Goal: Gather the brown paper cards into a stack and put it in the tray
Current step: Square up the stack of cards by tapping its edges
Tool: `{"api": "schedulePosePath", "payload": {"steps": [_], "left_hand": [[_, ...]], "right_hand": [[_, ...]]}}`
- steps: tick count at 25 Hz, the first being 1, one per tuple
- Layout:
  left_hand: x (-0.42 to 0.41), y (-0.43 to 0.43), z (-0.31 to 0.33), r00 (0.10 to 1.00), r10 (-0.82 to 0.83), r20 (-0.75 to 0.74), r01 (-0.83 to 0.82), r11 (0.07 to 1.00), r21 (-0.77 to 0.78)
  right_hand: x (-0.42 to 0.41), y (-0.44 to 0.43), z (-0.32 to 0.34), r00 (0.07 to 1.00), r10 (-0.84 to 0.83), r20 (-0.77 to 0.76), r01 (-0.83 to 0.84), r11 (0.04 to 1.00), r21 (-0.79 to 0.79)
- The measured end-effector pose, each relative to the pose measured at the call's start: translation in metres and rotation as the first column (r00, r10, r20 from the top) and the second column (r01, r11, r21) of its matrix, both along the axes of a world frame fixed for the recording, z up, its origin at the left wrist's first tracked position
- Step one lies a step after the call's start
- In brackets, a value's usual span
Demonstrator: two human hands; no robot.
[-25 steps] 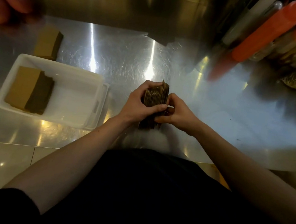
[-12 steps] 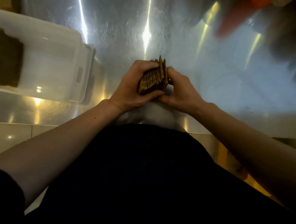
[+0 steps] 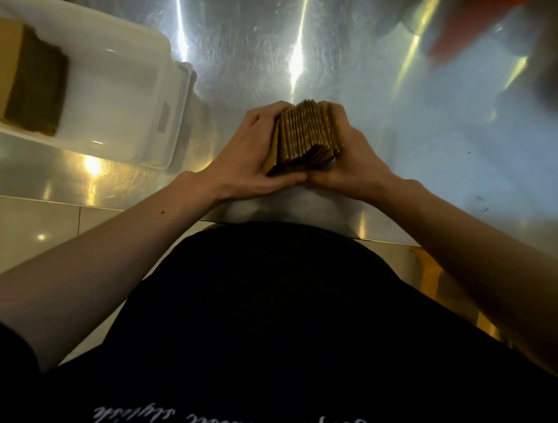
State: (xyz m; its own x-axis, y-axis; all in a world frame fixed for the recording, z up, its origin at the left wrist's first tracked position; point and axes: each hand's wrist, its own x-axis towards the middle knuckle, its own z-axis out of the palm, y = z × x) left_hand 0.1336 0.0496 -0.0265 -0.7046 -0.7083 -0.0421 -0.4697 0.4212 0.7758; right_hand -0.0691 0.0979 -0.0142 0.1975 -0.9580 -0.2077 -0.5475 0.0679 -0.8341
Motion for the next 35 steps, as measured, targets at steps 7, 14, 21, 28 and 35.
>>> {"api": "schedulePosePath", "payload": {"steps": [7,14,21,28,35], "left_hand": [[0.005,-0.001,0.009,0.996,0.089,0.008,-0.090,0.984,0.154],[0.015,0.002,0.019,0.986,0.140,-0.088,-0.115,0.963,0.244],[0.022,0.002,0.018,0.983,0.167,-0.080,-0.133,0.937,0.324],[0.021,-0.011,0.018,0.990,0.126,-0.070,-0.099,0.946,0.308],[0.009,-0.025,0.018,0.995,0.090,-0.049,-0.070,0.947,0.313]], "right_hand": [[0.002,-0.003,0.003,0.994,0.105,-0.024,-0.105,0.994,0.000],[0.000,-0.014,0.007,0.972,0.234,-0.003,-0.234,0.972,0.027],[0.001,-0.019,0.007,0.981,0.196,-0.016,-0.195,0.980,0.031],[0.002,-0.024,0.005,0.983,0.179,0.030,-0.181,0.980,0.079],[0.000,-0.026,0.004,0.984,0.177,-0.036,-0.174,0.982,0.070]]}}
